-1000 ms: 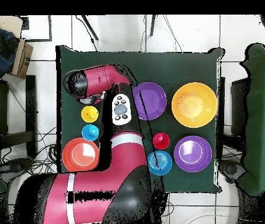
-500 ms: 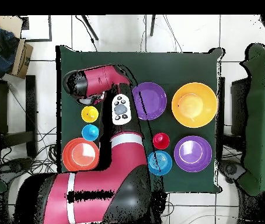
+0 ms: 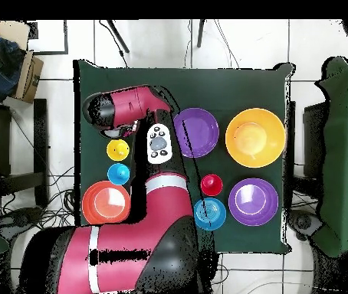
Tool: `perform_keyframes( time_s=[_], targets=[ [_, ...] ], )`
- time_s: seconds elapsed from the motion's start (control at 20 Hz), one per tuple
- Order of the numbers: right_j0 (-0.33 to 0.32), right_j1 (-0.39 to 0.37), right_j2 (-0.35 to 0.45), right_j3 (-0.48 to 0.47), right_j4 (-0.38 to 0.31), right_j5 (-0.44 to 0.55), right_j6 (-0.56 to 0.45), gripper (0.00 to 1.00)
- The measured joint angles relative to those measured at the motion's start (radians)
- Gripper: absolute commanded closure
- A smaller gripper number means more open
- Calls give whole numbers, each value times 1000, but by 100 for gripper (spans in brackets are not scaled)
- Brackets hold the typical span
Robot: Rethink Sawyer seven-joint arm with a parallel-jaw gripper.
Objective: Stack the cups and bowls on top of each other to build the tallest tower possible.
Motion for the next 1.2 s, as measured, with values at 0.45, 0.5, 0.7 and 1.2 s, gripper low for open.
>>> perform_keyframes(
  time_s=[0.45,0.5,0.7,1.2],
  targets=[
    [0,25,0,0,0,-17,0,0],
    [0,27,0,0,0,-18,0,0],
    [0,38,0,0,0,-24,0,0],
    [0,44,0,0,0,-25,0,0]
  ],
)
